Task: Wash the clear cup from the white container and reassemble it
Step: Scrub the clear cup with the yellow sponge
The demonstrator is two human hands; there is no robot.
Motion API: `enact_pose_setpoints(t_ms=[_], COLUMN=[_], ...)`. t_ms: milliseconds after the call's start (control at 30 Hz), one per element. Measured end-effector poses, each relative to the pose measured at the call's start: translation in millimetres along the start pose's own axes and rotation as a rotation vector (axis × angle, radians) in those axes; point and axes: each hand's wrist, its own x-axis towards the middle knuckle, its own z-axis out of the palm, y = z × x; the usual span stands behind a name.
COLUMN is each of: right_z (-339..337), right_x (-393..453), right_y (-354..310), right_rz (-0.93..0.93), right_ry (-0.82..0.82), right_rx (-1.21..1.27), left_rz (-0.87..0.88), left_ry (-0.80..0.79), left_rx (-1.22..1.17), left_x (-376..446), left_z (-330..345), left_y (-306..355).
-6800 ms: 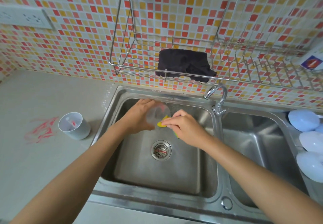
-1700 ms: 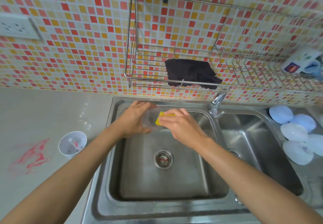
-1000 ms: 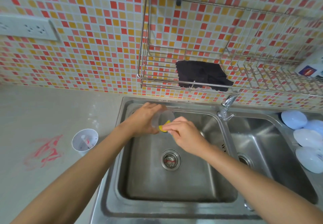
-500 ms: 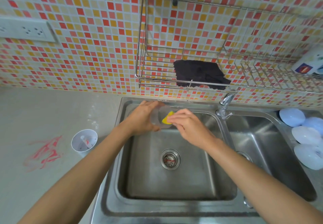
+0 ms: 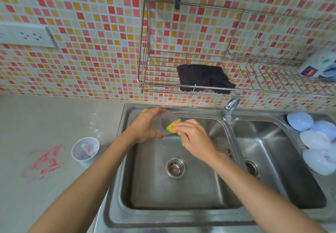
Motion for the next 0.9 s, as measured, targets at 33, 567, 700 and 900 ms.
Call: enact_pose_setpoints(t_ms=[33,567,700,900], right_z=[0,-86,-63,-39], right_x=[-2,140,167,184], right_y=[-3,-52,-37,-31], right_rz=[0.009,0.283,0.379,0.488], right_ry=[-0.049,0.504,0.323,0.175], right_rx=[0.014,0.283,0.124,-0.126], left_rz=[-0.007,-0.119,-0.135,-0.152], left_ry=[-0.014,0.119,0.157,0.169], left_rx=[0.016,-0.068,-0.057,-0.045], left_x=[0,-13,-19,-23], left_z=[1,-24,-32,-35], left_y=[-1,5,5,10])
